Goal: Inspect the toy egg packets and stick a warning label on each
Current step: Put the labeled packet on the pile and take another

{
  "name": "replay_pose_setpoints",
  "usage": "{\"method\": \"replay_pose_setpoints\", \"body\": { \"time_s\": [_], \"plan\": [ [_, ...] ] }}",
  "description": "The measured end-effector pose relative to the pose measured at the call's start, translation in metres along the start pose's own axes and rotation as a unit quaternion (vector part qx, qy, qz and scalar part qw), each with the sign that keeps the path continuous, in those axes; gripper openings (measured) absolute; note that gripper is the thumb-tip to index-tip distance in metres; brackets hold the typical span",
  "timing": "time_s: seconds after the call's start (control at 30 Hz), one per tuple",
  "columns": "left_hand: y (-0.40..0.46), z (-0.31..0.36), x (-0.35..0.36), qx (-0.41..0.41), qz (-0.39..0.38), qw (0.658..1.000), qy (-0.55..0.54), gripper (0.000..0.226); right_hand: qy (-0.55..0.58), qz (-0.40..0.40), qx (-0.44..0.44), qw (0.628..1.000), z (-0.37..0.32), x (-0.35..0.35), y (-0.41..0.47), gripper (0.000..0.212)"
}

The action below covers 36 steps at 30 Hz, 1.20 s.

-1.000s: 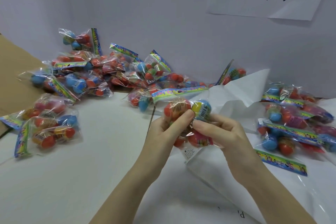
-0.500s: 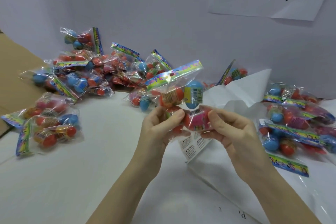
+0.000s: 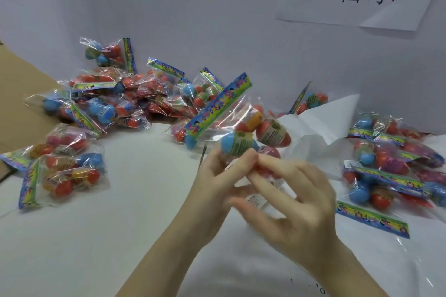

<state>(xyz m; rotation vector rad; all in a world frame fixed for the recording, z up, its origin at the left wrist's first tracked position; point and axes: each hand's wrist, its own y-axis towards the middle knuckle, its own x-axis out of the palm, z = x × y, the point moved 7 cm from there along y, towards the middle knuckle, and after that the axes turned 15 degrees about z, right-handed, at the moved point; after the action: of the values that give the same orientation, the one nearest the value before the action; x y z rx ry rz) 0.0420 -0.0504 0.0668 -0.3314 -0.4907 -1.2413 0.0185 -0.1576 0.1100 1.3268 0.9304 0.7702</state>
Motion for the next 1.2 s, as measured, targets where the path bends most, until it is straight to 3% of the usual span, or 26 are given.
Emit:
{"method": "replay_pose_setpoints", "body": {
  "time_s": [0.07, 0.2, 0.33, 0.4, 0.5, 0.67, 0.77, 0.87, 0.97, 1.03, 1.1, 1.2],
  "plan": [
    [0.002, 0.003, -0.003, 0.004, 0.011, 1.0, -0.011, 0.028, 0.057, -0.017, 0.053, 0.997, 0.002, 0.003, 0.002, 0.036],
    [0.006, 0.004, -0.011, 0.012, 0.059, 0.998, 0.015, 0.038, 0.061, 0.036, 0.195, 0.978, 0.024, -0.006, 0.005, 0.023],
    [0.007, 0.005, -0.012, 0.049, 0.061, 0.995, 0.069, 0.03, 0.111, 0.024, 0.407, 0.907, 0.053, 0.002, -0.007, 0.021],
    [0.007, 0.007, -0.015, 0.069, 0.07, 0.991, 0.092, 0.029, 0.153, 0.026, 0.469, 0.869, 0.062, 0.004, -0.013, 0.012],
    [0.008, 0.007, -0.016, 0.08, 0.08, 0.99, 0.088, 0.025, 0.198, 0.026, 0.514, 0.834, 0.066, 0.006, -0.015, 0.015],
    [0.009, 0.008, -0.016, 0.089, 0.081, 0.989, 0.09, 0.022, 0.184, 0.023, 0.524, 0.831, 0.07, 0.003, -0.012, 0.014],
    [0.008, 0.008, -0.017, 0.089, 0.077, 0.988, 0.096, 0.02, 0.211, 0.017, 0.558, 0.802, 0.072, 0.004, -0.014, 0.01],
    [0.007, 0.01, -0.013, 0.09, 0.054, 0.991, 0.087, 0.025, 0.275, 0.001, 0.645, 0.713, 0.075, 0.011, -0.023, 0.012],
    [0.006, 0.01, -0.013, 0.091, 0.047, 0.991, 0.089, 0.026, 0.332, -0.098, 0.719, 0.602, 0.07, 0.024, -0.035, 0.024],
    [0.007, 0.009, -0.015, 0.088, 0.053, 0.991, 0.082, 0.023, 0.359, -0.131, 0.733, 0.563, 0.064, 0.028, -0.037, 0.027],
    [0.008, 0.01, -0.017, 0.089, 0.063, 0.991, 0.076, 0.019, 0.371, -0.134, 0.709, 0.585, 0.061, 0.029, -0.032, 0.027],
    [0.008, 0.012, -0.02, 0.128, 0.12, 0.975, 0.132, 0.044, 0.353, -0.09, 0.627, 0.688, 0.06, 0.024, -0.021, 0.019]
  ]
}}
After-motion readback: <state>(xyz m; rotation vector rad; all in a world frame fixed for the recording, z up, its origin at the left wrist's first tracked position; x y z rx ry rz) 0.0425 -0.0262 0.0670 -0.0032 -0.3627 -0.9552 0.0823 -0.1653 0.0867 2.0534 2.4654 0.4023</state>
